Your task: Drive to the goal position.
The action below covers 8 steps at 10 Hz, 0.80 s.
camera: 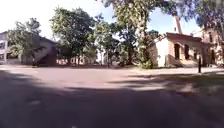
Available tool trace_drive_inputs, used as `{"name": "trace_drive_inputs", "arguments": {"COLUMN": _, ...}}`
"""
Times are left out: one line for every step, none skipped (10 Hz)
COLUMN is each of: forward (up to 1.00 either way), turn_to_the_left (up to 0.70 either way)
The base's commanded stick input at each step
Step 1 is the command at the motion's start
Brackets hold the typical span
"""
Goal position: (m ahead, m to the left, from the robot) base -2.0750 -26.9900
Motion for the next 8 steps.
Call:
{"name": "trace_drive_inputs", "arguments": {"forward": 0.70, "turn_to_the_left": 0.00}}
{"name": "trace_drive_inputs", "arguments": {"forward": 0.70, "turn_to_the_left": 0.00}}
{"name": "trace_drive_inputs", "arguments": {"forward": 0.70, "turn_to_the_left": 0.00}}
{"name": "trace_drive_inputs", "arguments": {"forward": 0.70, "turn_to_the_left": 0.00}}
{"name": "trace_drive_inputs", "arguments": {"forward": 0.70, "turn_to_the_left": 0.00}}
{"name": "trace_drive_inputs", "arguments": {"forward": 0.70, "turn_to_the_left": 0.00}}
{"name": "trace_drive_inputs", "arguments": {"forward": 0.70, "turn_to_the_left": 0.00}}
{"name": "trace_drive_inputs", "arguments": {"forward": 0.70, "turn_to_the_left": -0.05}}
